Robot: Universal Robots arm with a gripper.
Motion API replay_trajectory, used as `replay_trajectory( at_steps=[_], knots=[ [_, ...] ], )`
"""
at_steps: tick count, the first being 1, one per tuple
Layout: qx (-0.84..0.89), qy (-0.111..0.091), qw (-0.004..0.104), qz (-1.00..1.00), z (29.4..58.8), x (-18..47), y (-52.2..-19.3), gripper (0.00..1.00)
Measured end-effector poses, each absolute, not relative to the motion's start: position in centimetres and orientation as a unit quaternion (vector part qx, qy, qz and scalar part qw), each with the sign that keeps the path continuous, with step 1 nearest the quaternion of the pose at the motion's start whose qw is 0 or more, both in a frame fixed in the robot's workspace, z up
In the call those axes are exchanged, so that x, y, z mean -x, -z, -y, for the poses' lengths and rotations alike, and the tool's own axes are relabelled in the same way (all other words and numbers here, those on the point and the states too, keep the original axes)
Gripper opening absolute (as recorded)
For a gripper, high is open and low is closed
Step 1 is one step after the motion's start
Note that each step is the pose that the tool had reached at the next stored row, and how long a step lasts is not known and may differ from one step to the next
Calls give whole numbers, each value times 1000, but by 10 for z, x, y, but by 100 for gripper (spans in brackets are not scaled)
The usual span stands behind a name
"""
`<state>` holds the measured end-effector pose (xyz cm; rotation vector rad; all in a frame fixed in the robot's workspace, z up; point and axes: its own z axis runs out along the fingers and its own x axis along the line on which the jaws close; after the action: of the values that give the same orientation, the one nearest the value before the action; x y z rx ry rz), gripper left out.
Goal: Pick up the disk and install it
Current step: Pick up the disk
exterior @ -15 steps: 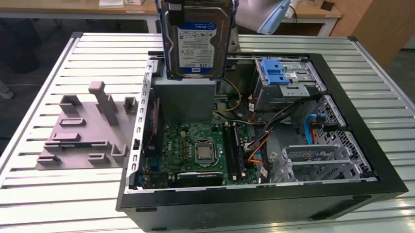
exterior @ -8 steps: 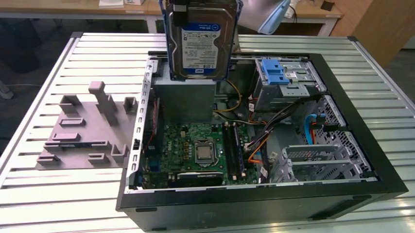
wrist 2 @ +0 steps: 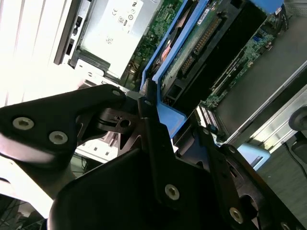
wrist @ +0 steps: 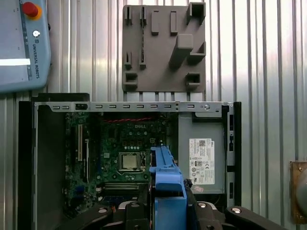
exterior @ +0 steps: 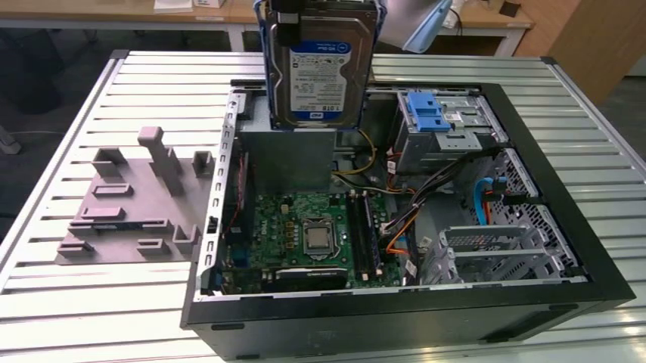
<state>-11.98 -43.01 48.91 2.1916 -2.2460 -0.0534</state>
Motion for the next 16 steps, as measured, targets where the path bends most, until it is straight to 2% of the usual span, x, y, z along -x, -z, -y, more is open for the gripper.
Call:
replay_trajectory(
  at_steps=[16],
  knots=[
    [-698,17,1,716,440,107,-489,36]
  ],
)
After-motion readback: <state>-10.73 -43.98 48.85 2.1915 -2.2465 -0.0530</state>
